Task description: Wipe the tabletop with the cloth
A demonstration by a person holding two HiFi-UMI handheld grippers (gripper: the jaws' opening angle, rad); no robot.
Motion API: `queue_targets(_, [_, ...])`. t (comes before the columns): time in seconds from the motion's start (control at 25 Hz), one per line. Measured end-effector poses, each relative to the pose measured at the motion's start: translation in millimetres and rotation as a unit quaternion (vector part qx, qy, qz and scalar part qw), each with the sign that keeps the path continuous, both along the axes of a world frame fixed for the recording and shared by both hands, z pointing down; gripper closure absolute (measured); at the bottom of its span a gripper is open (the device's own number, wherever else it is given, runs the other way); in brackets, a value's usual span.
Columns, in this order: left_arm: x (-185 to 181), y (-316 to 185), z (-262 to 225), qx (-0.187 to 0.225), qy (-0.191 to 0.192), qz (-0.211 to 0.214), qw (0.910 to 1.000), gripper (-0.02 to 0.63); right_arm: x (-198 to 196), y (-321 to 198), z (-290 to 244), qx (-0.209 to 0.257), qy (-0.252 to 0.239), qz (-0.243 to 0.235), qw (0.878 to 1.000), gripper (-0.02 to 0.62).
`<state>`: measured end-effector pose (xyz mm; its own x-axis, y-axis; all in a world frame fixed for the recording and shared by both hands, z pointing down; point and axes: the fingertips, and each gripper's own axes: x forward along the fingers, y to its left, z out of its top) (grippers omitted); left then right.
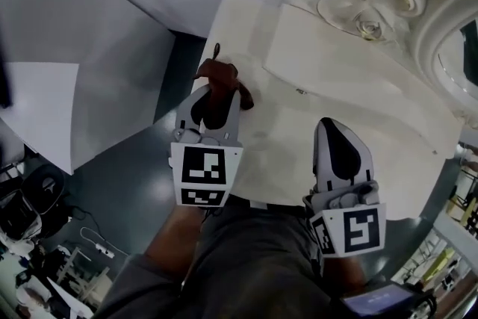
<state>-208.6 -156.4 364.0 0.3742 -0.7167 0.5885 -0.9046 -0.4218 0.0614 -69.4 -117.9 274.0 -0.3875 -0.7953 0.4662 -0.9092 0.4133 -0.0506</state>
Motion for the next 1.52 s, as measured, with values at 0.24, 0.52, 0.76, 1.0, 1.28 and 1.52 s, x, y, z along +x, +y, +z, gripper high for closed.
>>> queue_targets(0.24, [0, 6, 23, -0.013, 0.004, -0.007, 0.9999, 0.316, 0, 2, 31, -0.028, 0.000, -0.011, 1.000, 0.580])
queue_targets(0.52, [-33, 26, 2, 0.008, -0.021, -0.062, 0.9978, 0.281, -6, 4, 17, -0.016, -0.008, -0.026, 1.000, 0.580])
queue_targets(0.76, [-15, 13, 1, 0.046, -0.029, -0.027, 0.9981, 0.319, -3, 6, 14, -0.016, -0.006, -0.023, 1.000, 0.580])
queue_targets(1.0, [-12, 4, 27, 0.033, -0.058, -0.029, 0.9973, 0.554, 12, 9, 27, -0.026, 0.006, -0.007, 1.000, 0.580])
queue_targets(1.28, [-7, -1, 39, 0.013, -0.073, -0.007, 0.9972, 0.434, 16, 8, 30, -0.030, 0.003, 0.005, 1.000, 0.580])
queue_targets(1.52, [1, 2, 31, 0.008, -0.025, 0.008, 0.9996, 0.366, 13, 8, 33, -0.038, -0.003, 0.009, 0.999, 0.580])
